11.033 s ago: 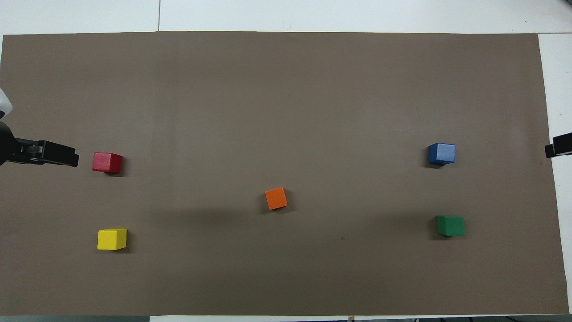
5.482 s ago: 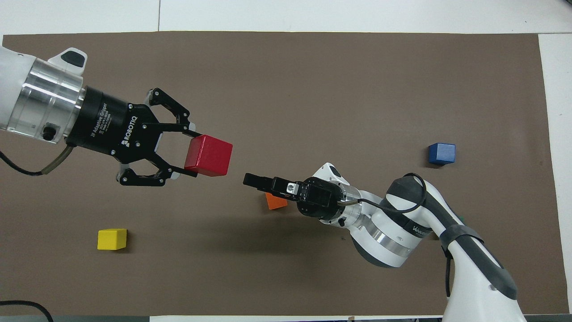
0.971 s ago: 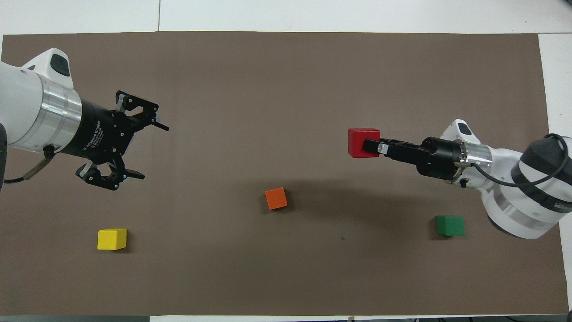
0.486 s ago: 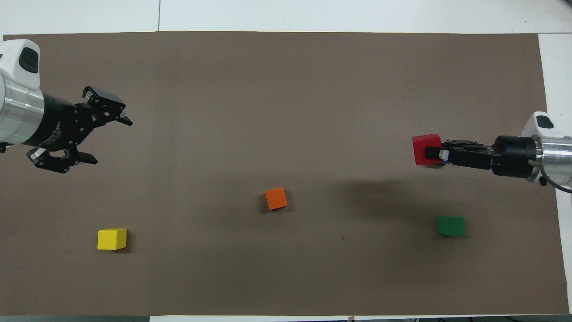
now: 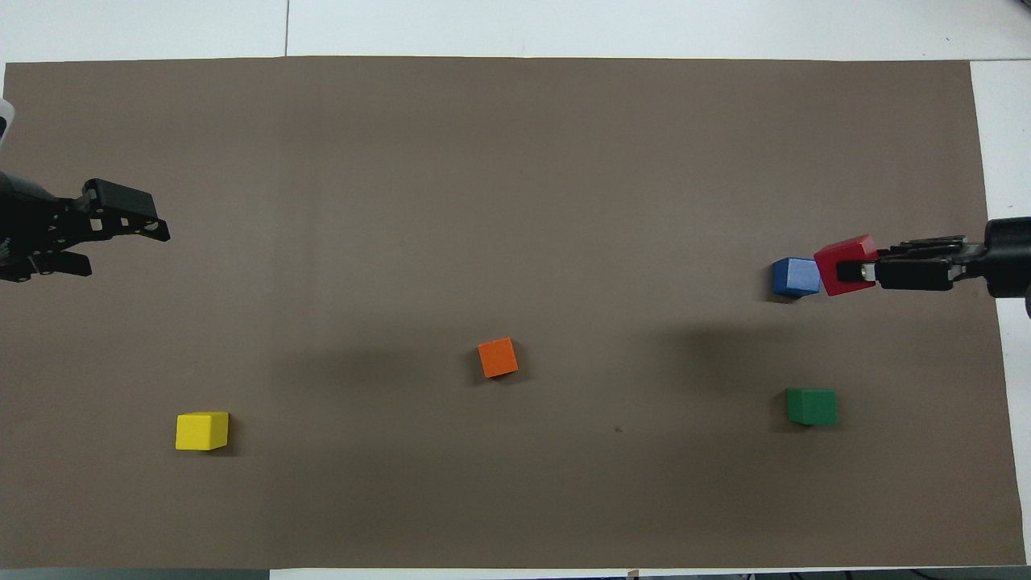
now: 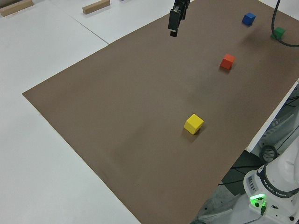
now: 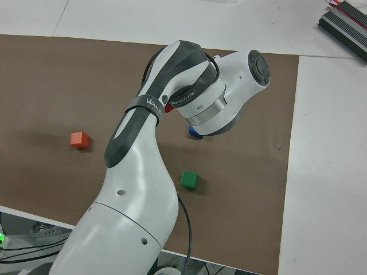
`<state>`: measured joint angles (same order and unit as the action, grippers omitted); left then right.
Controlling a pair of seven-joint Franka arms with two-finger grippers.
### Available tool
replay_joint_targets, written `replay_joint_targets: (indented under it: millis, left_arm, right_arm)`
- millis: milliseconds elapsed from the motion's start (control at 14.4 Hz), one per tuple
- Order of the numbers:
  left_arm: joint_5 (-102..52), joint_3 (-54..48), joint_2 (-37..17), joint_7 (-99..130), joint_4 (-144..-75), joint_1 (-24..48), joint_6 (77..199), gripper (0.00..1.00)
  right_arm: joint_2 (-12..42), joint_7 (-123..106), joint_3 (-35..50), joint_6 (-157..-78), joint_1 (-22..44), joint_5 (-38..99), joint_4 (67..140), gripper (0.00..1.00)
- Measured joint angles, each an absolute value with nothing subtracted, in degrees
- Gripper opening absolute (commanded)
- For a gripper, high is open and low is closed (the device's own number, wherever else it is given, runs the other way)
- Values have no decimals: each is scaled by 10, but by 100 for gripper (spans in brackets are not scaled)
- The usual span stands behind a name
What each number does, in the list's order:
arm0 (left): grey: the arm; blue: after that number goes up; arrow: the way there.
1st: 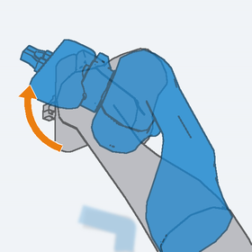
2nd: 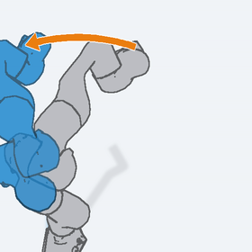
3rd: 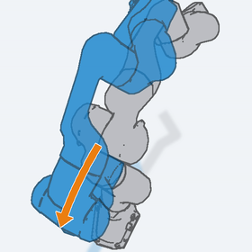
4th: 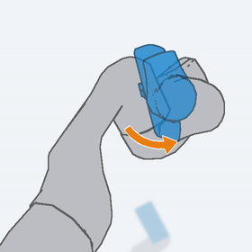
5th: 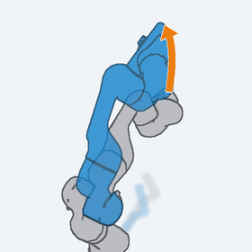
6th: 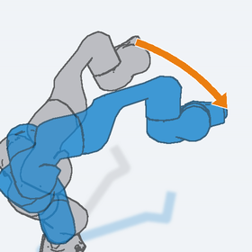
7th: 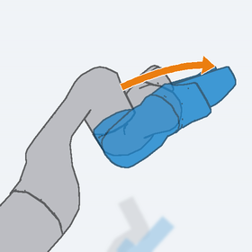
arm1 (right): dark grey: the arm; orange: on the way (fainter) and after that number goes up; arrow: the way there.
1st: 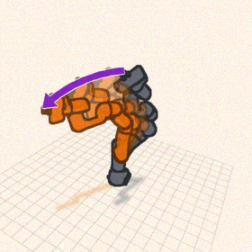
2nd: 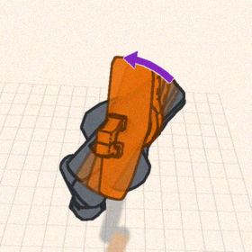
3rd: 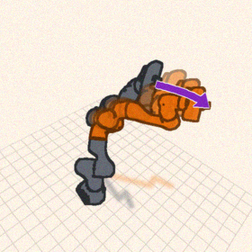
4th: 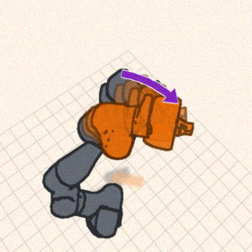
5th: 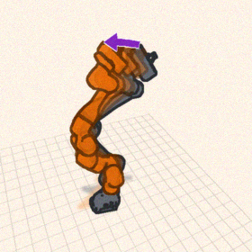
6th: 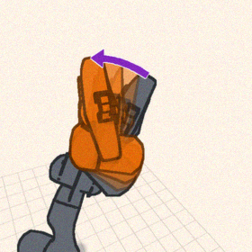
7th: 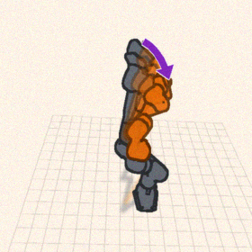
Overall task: Transfer red block to right arm and stack on blue block
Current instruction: 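Position the red cube above the blue cube with the right gripper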
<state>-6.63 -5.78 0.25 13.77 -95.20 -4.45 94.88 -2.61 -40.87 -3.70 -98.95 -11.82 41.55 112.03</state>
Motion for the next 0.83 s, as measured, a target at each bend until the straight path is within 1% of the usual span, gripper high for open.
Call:
replay_joint_targets:
  millis: [139,416,833]
  left_arm:
    - [-44,-58,3,66,-956,-51,955,100]
    - [-19,-60,4,16,-961,-51,972,100]
    - [6,-63,6,-20,-961,-50,982,100]
  right_arm:
    - [-28,-362,-36,-995,-117,342,1097,0]
    - [-27,-285,-26,-1063,-112,216,1083,0]
    - [-8,-61,-22,-1131,-21,34,1085,0]
